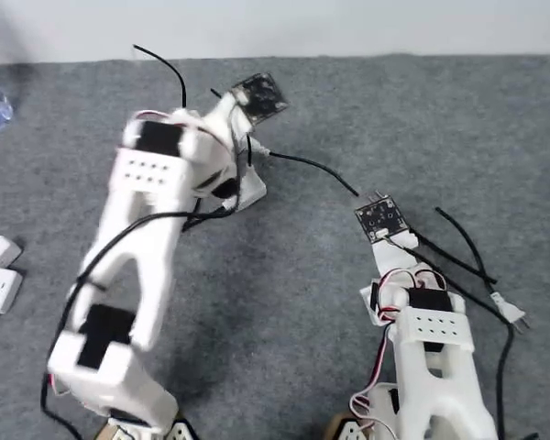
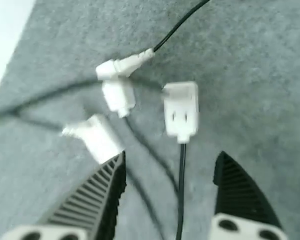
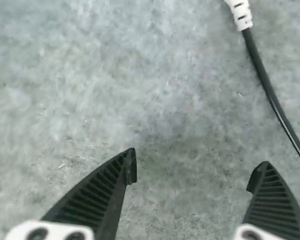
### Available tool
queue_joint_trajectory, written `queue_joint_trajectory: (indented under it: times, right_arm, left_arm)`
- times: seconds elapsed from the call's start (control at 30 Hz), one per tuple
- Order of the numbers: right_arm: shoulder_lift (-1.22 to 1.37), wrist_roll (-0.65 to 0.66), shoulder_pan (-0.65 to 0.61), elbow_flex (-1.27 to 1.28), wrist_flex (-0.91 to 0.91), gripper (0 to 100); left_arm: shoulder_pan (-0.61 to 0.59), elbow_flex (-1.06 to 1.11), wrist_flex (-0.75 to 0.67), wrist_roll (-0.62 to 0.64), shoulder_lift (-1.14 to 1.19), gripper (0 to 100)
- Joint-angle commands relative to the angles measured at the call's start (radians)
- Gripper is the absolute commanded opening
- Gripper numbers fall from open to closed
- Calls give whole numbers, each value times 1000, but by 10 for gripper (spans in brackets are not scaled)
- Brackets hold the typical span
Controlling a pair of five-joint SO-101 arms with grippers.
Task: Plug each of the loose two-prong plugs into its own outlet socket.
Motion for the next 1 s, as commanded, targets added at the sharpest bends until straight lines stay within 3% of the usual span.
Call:
queue_joint_trajectory:
  times: [0.0,0.2,0.33,0.47,0.67,0.8,0.97]
  right_arm:
    - [-22,8,-7,-5,-18,350]
    - [-22,8,-8,-3,-18,350]
    - [-16,8,-8,-3,-19,350]
    - [-16,8,-8,23,-67,350]
    - [-21,8,-10,43,-94,350]
    - [-21,8,-10,43,-94,350]
    - [-19,8,-10,44,-94,350]
  left_arm:
    - [-144,-8,86,-12,-258,269]
    - [-509,84,77,-6,-419,269]
    - [-756,236,-3,-23,-420,269]
    - [-924,441,-54,-190,-428,269]
    - [-1096,679,-428,-296,-420,269]
    - [-1126,828,-525,-390,-420,269]
    - [-1137,923,-689,-396,-391,269]
